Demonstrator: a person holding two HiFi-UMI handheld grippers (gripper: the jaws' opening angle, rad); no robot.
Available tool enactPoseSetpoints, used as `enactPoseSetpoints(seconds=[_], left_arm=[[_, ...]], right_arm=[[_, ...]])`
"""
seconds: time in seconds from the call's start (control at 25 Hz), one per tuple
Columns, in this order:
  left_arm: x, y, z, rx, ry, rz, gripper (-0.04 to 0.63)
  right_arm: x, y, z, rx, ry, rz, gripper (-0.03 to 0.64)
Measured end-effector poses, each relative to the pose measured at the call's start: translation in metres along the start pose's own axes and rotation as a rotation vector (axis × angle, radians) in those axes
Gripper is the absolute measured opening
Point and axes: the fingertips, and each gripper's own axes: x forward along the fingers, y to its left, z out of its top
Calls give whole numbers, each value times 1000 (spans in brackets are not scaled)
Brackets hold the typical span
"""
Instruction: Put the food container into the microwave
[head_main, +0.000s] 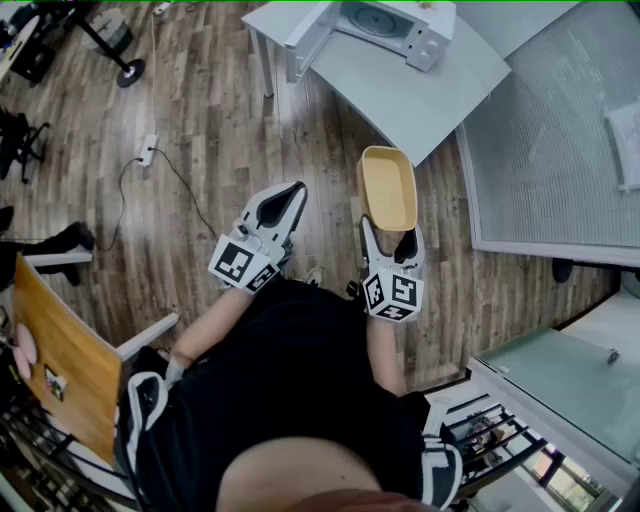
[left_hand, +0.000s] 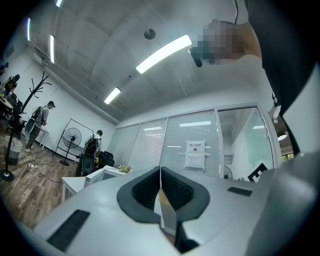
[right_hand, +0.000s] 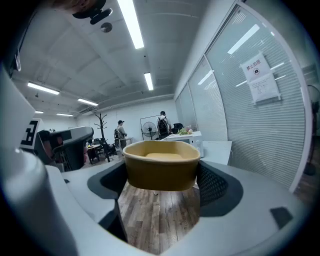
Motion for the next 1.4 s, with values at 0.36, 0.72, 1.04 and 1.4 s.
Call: enactPoseSetpoints(seconds=[0.36, 0.72, 1.04, 1.4], left_arm=[[-2, 8, 3, -9, -3, -6, 28], [-18, 26, 9, -26, -12, -5, 28], [-33, 56, 6, -79, -16, -36, 28], [33, 102, -20, -68, -5, -11, 28]], right_arm=[[4, 7, 0, -10, 1, -3, 451], [12, 26, -1, 4, 9, -20, 451], [32, 51, -10, 13, 12, -44, 453], [122, 7, -6, 57, -1, -31, 453]])
